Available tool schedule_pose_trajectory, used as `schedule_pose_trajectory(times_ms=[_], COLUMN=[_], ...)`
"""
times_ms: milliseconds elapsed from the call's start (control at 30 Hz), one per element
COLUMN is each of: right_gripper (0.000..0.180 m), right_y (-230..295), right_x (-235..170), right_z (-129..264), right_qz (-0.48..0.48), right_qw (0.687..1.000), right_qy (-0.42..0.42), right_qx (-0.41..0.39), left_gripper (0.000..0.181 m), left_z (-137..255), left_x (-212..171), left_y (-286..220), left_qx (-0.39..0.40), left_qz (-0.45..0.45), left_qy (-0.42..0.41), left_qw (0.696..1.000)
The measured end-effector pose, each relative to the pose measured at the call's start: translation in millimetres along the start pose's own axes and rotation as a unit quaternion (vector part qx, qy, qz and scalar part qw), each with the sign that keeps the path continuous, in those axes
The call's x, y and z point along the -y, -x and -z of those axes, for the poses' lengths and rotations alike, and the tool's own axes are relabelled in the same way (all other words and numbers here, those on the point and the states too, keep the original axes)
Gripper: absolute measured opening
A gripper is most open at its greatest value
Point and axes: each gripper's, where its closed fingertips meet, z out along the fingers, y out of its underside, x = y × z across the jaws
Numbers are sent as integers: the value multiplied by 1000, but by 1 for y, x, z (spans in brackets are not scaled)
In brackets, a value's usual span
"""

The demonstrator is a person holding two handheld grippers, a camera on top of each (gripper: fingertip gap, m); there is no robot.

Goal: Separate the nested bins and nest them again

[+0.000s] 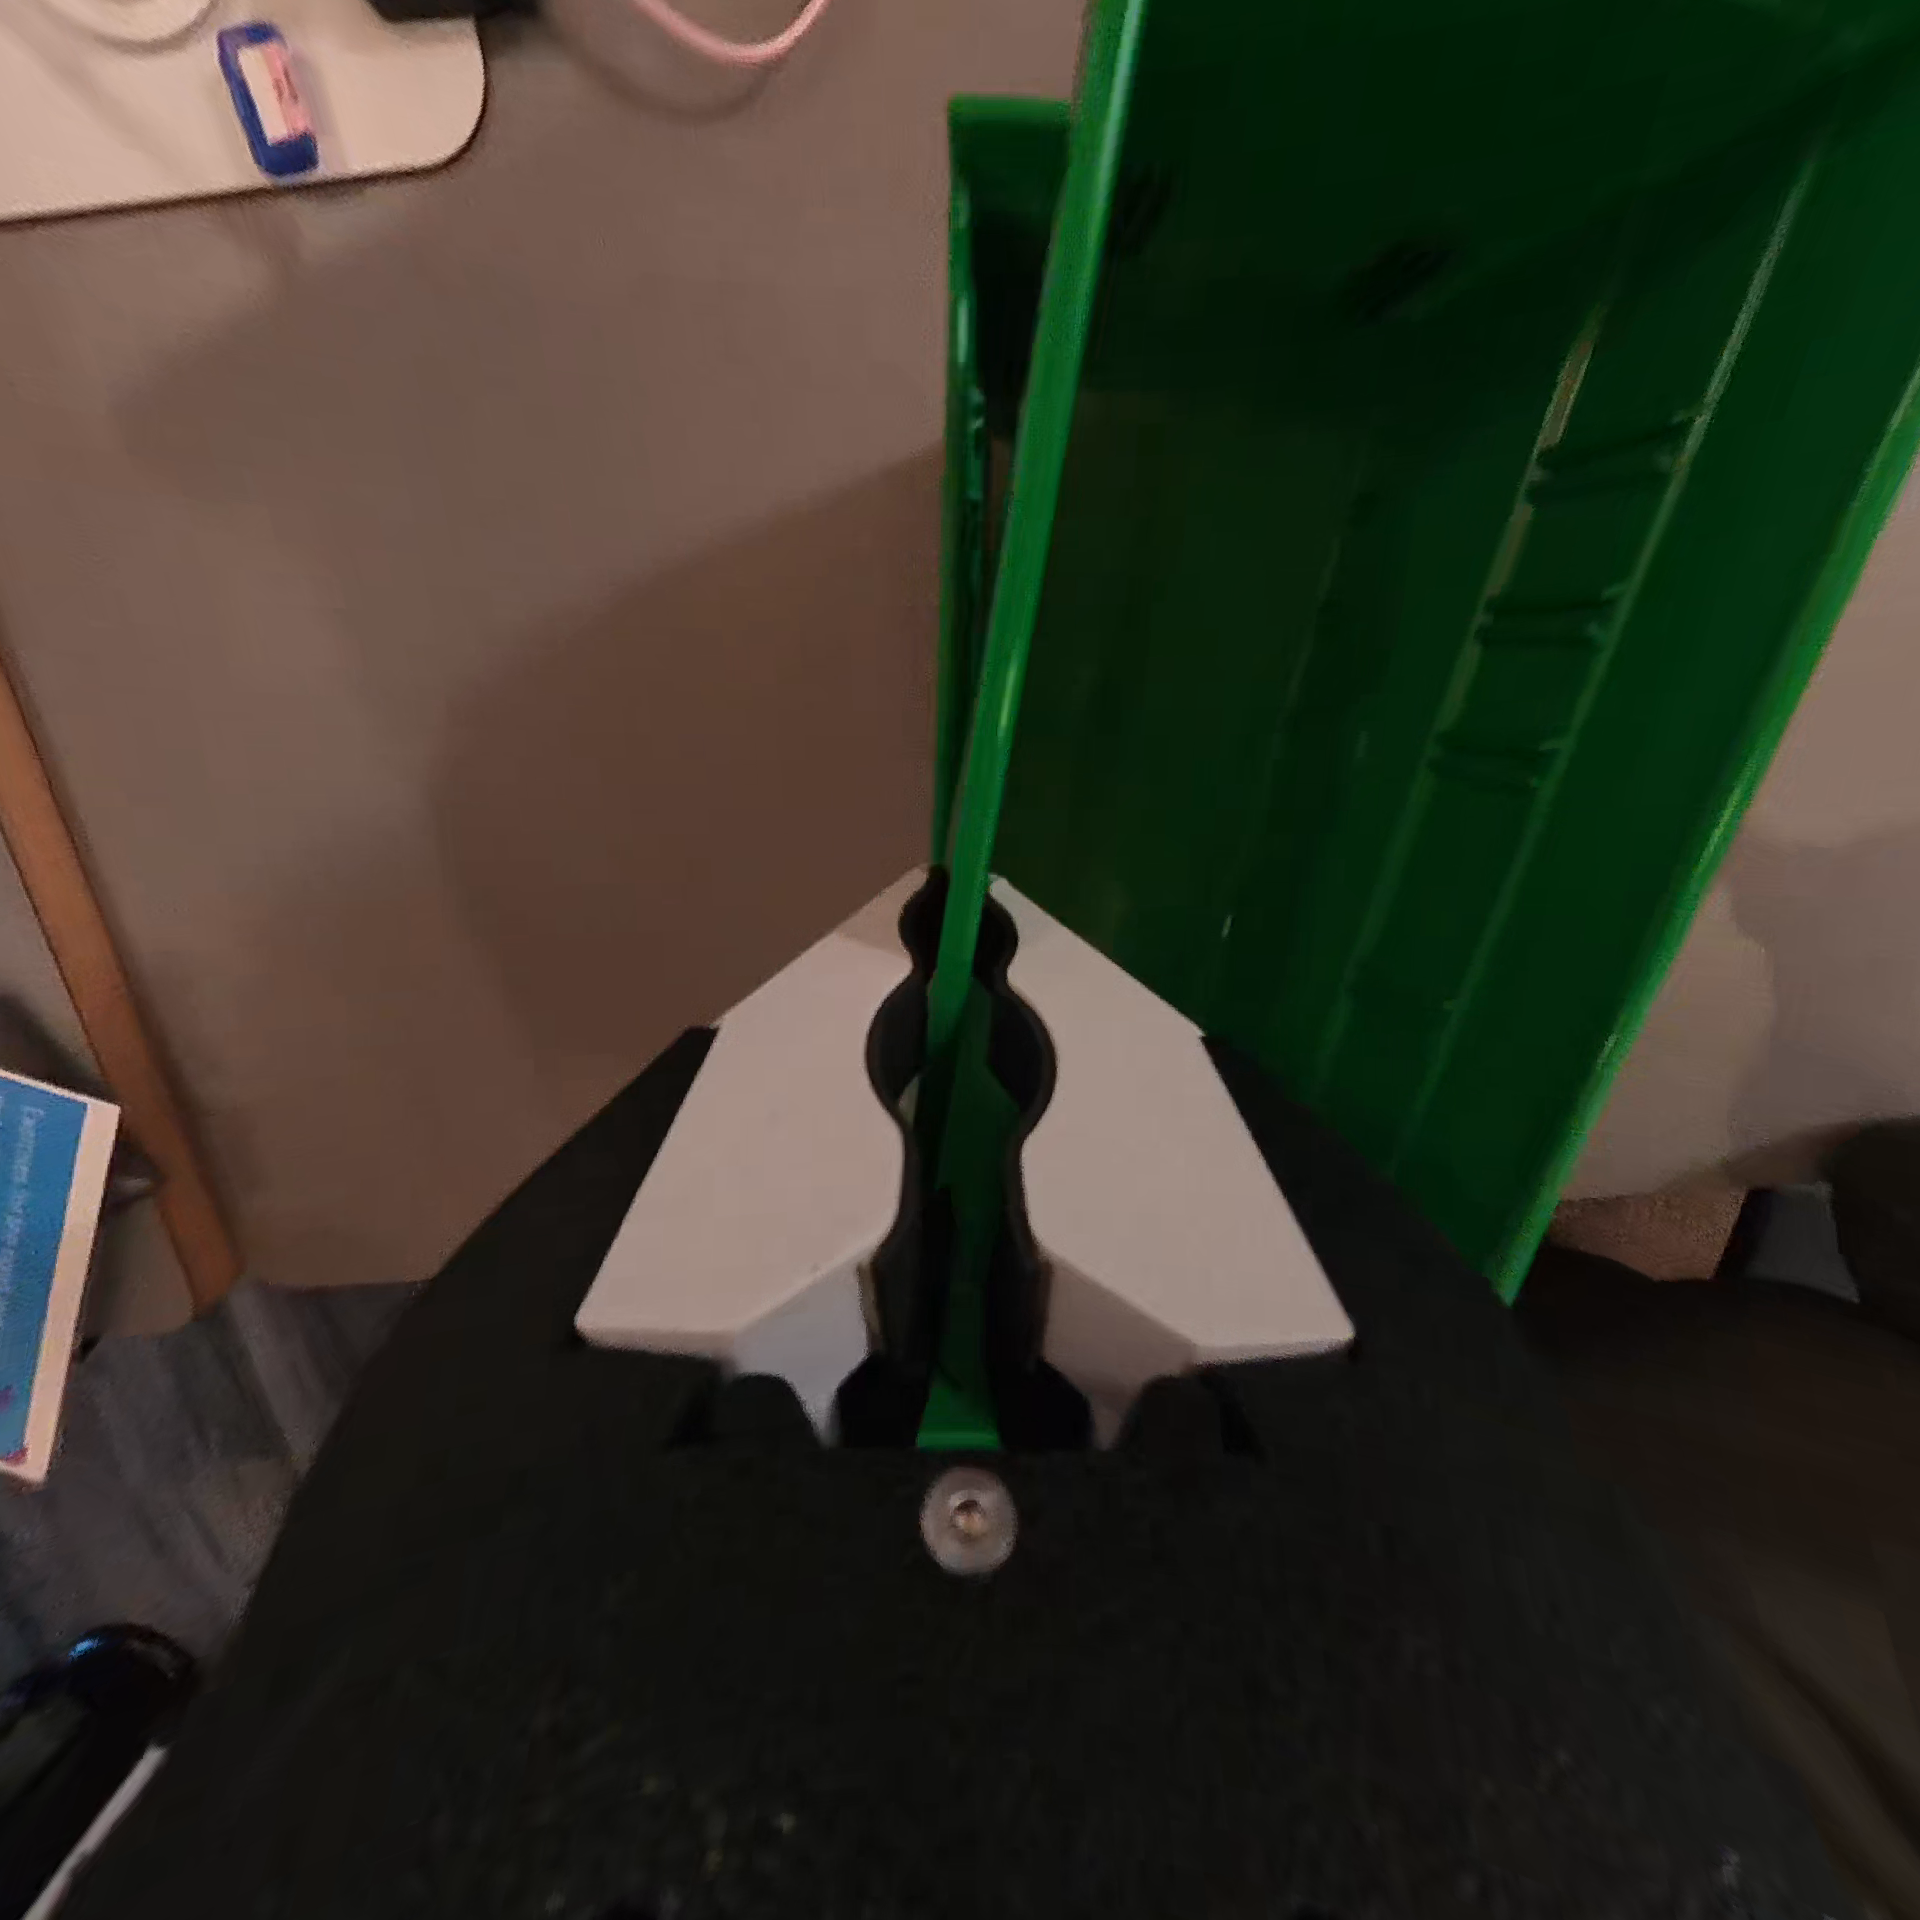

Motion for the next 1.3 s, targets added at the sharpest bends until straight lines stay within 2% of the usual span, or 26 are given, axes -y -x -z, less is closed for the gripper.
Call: schedule_pose_trajectory(times_ms=[133, 300, 533, 700, 867, 900, 933, 967, 1000, 1100, 1167, 1233, 1300], right_gripper=[112, 112, 112, 112, 112, 113, 114, 117, 121, 125, 126, 126, 125], right_y=[0, -1, -3, -3, 0, 2, 4, 7, 9, 14, 20, 23, 25], right_x=[-4, -14, -24, -28, -37, -39, -41, -43, -44, -46, -50, -53, -59], right_z=[-4, -12, -18, -22, -29, -31, -34, -36, -39, -45, -48, -52, -57], right_qz=[3, -1, -11, -14, -9, -5, 0, 7, 17, 46, 50, 47, 47], right_qw=[1000, 1000, 999, 998, 997, 997, 996, 996, 996, 995, 994, 994, 993], right_qy=[8, 29, 50, 58, 75, 80, 85, 88, 87, 87, 92, 94, 99], right_qx=[-3, -4, -2, 0, 0, 3, 9, 15, 17, 18, 30, 36, 35], left_gripper=[2, 3, 3, 3, 2, 6, 21, 57, 80, 92, 99, 126, 129], left_z=[-18, -26, -44, -73, -78, -77, -72, -64, -49, 9, 39, 54, 53], left_x=[3, 17, 13, 0, 9, 9, 11, 18, 27, 35, 17, -8, -38], left_y=[8, -4, -9, -5, -6, -8, -14, -16, -12, -8, -8, 16, 29], left_qx=[-3, 6, -14, -25, -17, -23, -41, -47, -35, -30, -56, -11, 12], left_qz=[28, 11, 16, 23, 7, -1, -15, -22, -26, -44, -39, 1, -1], left_qy=[-9, -21, -6, 21, -28, -34, -47, -84, -133, -276, -341, -415, -484], left_qw=[1000, 1000, 1000, 999, 999, 999, 998, 995, 990, 960, 938, 910, 875])
